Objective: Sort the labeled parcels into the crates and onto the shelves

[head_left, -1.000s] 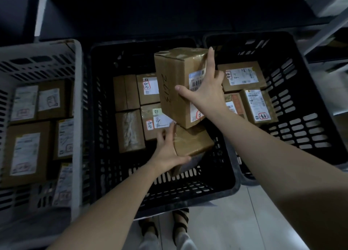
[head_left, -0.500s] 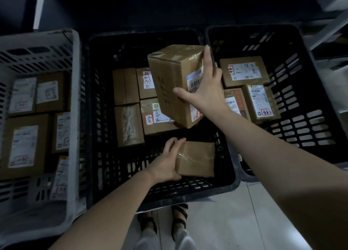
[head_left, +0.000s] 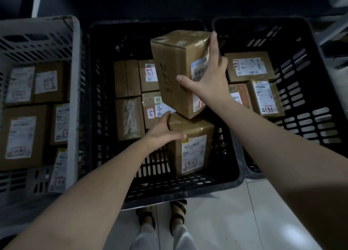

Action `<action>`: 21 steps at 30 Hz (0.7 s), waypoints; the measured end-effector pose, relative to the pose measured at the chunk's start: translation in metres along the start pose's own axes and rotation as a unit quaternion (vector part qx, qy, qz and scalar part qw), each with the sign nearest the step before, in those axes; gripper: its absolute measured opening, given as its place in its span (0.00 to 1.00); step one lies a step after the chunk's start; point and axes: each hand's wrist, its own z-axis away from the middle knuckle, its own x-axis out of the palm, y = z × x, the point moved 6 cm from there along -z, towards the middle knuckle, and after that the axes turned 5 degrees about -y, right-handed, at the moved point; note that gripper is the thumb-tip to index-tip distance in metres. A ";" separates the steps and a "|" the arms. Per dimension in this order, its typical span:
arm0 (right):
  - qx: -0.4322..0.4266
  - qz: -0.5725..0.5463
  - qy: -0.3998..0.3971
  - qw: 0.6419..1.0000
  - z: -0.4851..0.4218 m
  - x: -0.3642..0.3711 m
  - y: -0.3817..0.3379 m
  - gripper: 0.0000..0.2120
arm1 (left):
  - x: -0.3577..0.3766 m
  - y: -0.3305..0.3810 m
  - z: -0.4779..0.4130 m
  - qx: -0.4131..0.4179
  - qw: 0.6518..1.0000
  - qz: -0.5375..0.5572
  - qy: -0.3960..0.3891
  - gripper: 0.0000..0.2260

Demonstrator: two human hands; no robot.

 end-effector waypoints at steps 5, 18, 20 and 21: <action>-0.012 -0.005 0.009 1.000 -0.007 -0.002 -0.004 0.56 | -0.014 0.006 -0.003 -0.024 0.999 -0.014 -0.018 0.51; 0.027 0.012 0.059 0.998 -0.009 -0.016 -0.010 0.53 | -0.007 0.059 -0.006 -0.123 0.973 -0.193 -0.036 0.49; 0.028 0.017 0.065 0.997 -0.011 -0.018 -0.012 0.53 | -0.003 0.068 -0.005 -0.132 0.956 -0.261 -0.017 0.44; 0.029 0.019 0.069 0.997 -0.011 -0.018 -0.013 0.53 | -0.003 0.073 -0.004 -0.138 0.943 -0.303 -0.009 0.44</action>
